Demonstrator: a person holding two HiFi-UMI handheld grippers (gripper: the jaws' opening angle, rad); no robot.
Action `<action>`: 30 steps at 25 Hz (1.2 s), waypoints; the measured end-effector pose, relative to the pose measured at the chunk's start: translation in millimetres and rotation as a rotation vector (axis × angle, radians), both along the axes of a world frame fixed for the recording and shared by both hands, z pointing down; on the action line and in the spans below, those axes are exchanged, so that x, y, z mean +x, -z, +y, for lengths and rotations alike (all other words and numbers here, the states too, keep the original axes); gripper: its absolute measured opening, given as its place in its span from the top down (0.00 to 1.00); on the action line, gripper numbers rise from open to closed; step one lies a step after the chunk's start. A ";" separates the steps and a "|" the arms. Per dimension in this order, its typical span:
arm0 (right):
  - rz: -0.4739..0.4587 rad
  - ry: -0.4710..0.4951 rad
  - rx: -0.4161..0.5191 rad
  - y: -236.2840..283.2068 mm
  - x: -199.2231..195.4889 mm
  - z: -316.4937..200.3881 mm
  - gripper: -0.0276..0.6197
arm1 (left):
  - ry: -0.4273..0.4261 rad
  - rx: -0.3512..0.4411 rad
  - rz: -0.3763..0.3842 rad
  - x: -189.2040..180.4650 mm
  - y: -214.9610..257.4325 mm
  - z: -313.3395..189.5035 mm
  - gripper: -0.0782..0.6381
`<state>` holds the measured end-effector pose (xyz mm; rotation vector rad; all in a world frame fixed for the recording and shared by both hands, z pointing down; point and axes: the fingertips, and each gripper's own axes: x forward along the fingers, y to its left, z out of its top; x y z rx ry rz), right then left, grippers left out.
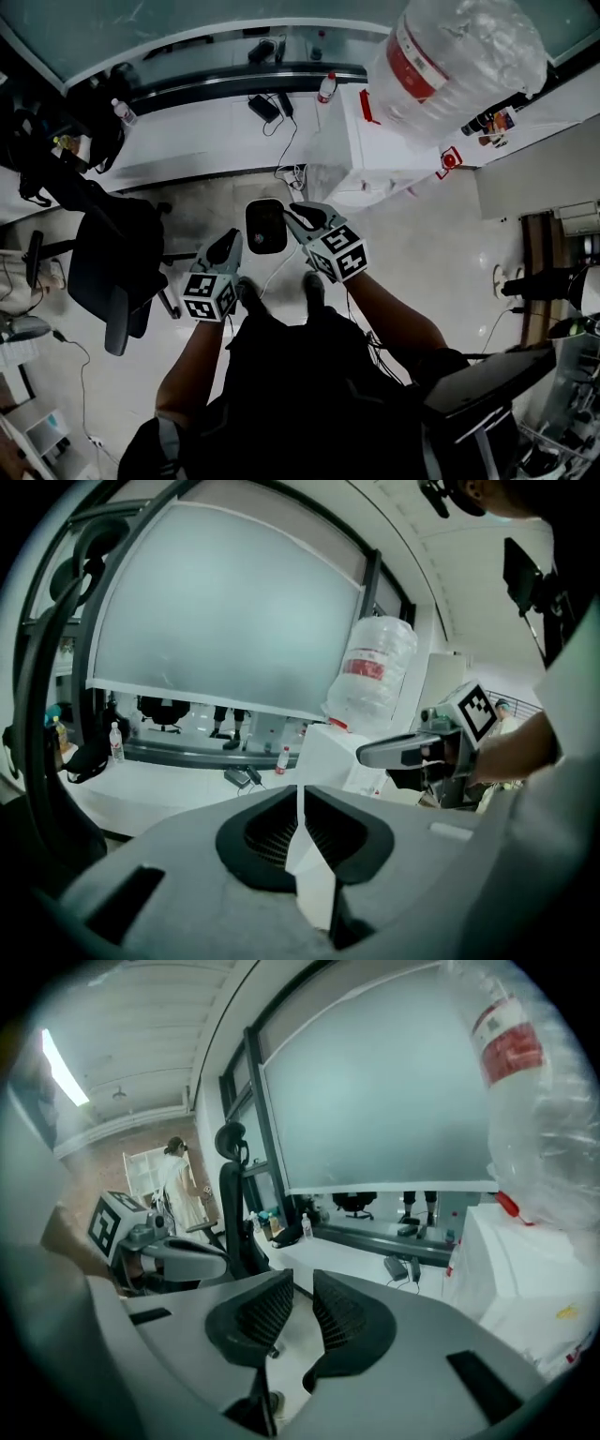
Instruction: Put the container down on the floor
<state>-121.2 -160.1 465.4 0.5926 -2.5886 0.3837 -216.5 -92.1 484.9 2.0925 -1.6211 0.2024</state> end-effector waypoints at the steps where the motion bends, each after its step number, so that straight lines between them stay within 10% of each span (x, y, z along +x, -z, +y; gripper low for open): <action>1: -0.017 -0.018 0.000 9.6 2.6 -0.2 0.87 | 0.003 0.011 -0.001 1.3 8.8 2.0 0.85; 30: -0.111 -0.089 0.136 119.3 31.4 5.3 0.95 | 0.004 0.180 0.009 10.9 132.6 4.8 0.88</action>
